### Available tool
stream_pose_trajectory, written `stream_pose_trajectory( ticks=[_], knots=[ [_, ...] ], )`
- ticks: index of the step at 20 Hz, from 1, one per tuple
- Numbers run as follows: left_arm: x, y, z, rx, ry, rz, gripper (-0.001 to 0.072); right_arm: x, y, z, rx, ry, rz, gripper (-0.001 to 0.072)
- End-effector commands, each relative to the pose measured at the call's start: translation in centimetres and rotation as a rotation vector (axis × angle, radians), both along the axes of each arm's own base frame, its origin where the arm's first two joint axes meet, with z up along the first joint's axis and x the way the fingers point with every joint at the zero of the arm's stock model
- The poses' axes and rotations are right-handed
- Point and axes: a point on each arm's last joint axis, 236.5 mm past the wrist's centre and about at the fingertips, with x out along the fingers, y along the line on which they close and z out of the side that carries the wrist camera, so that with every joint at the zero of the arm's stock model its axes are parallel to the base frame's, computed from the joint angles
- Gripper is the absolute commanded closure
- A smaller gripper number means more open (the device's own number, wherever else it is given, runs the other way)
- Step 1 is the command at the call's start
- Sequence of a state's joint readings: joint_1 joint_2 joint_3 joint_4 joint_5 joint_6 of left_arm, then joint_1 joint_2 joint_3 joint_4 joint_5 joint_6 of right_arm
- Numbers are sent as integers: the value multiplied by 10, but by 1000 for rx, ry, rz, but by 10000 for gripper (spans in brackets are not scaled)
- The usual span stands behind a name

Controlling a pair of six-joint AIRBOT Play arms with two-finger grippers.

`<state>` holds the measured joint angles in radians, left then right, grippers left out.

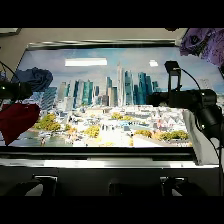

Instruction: Fold the clothes and pants, and hang the long-sleeved shirts on hangers.

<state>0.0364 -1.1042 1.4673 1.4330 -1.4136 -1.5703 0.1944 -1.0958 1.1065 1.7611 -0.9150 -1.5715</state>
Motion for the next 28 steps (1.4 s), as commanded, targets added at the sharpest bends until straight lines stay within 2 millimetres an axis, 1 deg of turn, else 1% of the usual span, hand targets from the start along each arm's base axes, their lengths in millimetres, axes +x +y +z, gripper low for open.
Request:
stream_pose_trajectory(
  ticks=[1,24,25,26,27,28],
  knots=[
    [0,0,0,0,0,1,682,0,0,1,0,-1,1,641],
    [0,0,0,-7,4,12,677,0,0,1,0,-1,1,641],
    [-2,2,-2,-22,18,56,544,0,0,1,0,-1,1,641],
    [-3,10,-5,-20,35,120,175,0,1,1,2,-4,0,641],
    [-7,21,-9,0,62,176,-13,2,1,2,4,-12,-2,641],
    [-11,39,-16,40,88,240,-13,3,1,3,4,-17,-2,641]
  ],
)
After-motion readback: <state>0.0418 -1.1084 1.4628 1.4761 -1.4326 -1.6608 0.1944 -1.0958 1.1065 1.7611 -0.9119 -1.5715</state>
